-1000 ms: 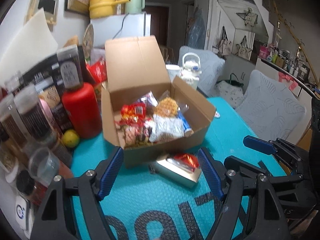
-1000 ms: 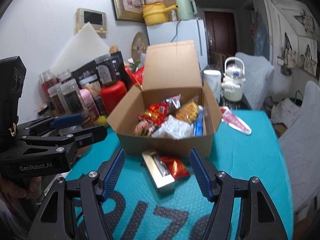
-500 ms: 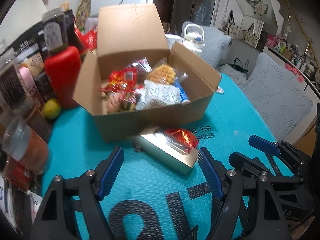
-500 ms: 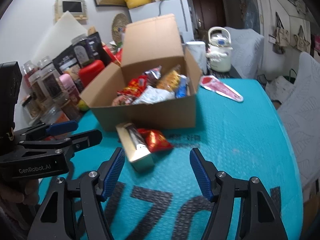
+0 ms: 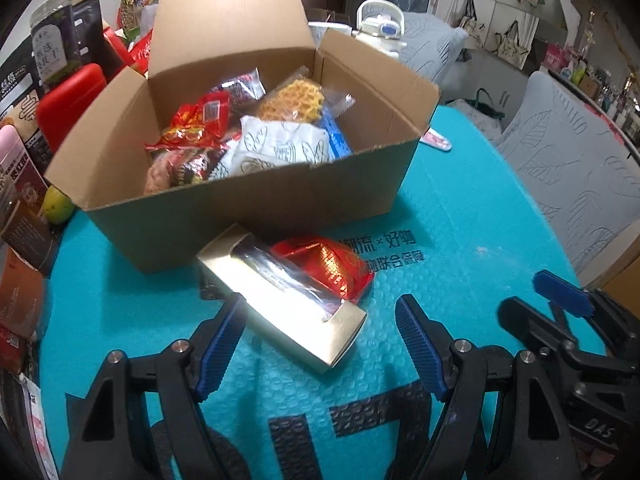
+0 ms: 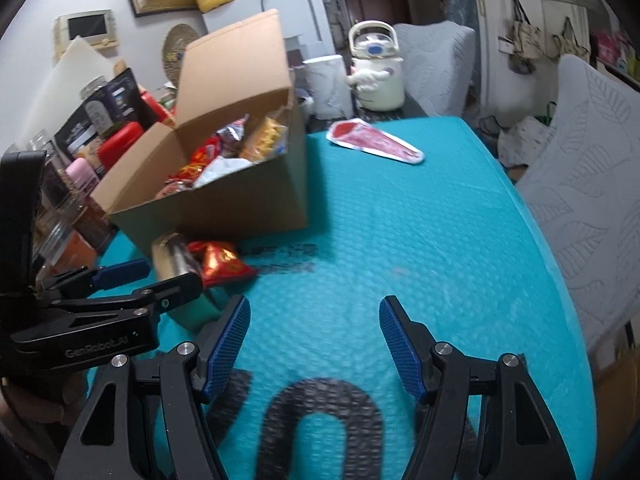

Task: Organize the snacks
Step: 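Grasp the gold-and-clear box with the left tool while the right tool grasps the red candy packet, then lift the gold box and red candy over the box with both tools, then open the left tool dropping the gold box while the right tool drops the red candy into the box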

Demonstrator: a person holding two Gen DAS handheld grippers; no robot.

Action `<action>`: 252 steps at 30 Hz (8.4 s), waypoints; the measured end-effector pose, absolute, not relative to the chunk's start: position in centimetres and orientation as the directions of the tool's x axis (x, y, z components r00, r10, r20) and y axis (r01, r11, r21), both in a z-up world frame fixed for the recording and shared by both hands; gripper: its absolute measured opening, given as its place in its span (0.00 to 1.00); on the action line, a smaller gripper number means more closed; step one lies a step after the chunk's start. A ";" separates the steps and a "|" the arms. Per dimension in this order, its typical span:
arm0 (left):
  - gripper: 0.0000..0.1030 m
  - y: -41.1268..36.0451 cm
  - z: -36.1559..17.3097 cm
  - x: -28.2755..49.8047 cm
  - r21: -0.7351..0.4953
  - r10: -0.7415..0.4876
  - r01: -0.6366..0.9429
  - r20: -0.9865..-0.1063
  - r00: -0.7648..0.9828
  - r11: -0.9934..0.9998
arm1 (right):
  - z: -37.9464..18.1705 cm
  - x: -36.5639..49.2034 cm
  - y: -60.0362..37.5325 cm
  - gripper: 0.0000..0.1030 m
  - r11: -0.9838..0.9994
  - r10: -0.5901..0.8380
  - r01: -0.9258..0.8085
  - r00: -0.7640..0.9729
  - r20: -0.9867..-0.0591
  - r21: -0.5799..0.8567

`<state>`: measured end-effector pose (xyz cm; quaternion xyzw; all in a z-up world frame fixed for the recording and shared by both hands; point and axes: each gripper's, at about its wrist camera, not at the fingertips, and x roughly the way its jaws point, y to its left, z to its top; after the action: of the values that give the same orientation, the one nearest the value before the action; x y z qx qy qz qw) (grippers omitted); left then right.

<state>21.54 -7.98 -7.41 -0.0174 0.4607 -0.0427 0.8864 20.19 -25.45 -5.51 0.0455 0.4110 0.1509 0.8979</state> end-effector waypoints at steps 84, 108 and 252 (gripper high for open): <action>0.41 -1.3 -11.1 11.3 -0.041 -0.096 0.113 -0.832 0.547 0.993 | -10.3 13.4 -15.3 0.62 0.898 0.328 -0.426 0.474 -0.817 0.113; 0.35 -1.0 -10.5 10.9 -0.096 -0.151 0.127 -0.821 0.551 0.987 | -10.0 12.1 -15.1 0.33 0.896 0.341 -0.427 0.488 -0.803 0.121; 0.62 2.4 -4.6 43.1 0.000 0.023 -0.042 -0.828 0.560 0.999 | -2.0 42.9 -10.2 0.40 0.882 0.392 -0.448 0.522 -0.757 0.148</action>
<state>43.09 2.41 -4.55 -0.0101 0.4686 0.0186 0.8832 42.94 -10.19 -1.98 -0.0329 0.4254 0.2411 0.8717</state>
